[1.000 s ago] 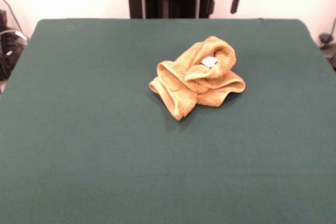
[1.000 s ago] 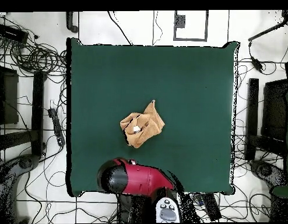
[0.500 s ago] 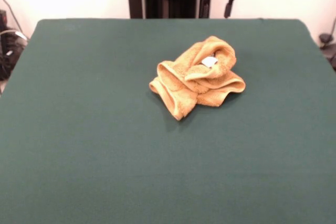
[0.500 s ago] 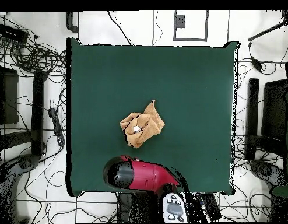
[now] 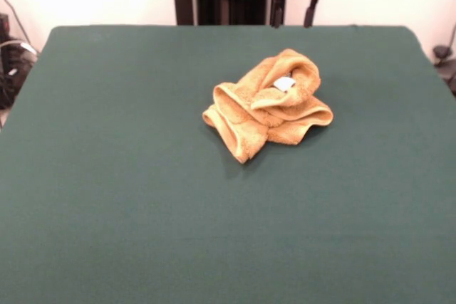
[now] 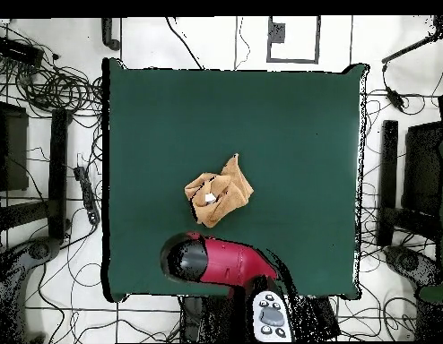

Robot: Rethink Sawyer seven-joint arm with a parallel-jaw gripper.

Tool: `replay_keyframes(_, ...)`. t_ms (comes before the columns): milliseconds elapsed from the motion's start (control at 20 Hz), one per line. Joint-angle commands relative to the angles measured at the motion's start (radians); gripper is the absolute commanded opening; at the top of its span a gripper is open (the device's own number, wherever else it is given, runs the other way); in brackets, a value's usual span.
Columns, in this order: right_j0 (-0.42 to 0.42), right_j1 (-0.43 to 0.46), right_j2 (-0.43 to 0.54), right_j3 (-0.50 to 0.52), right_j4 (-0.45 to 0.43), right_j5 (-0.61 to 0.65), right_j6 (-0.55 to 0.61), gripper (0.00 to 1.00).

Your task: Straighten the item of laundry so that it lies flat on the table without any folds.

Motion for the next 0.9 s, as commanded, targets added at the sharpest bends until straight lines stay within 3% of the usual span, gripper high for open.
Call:
replay_keyframes(50,0.005,0.035,0.041,-0.080,0.012,0.120,0.139,1.00)
replay_keyframes(900,-0.002,0.117,0.025,-0.204,0.002,0.150,0.136,1.00)
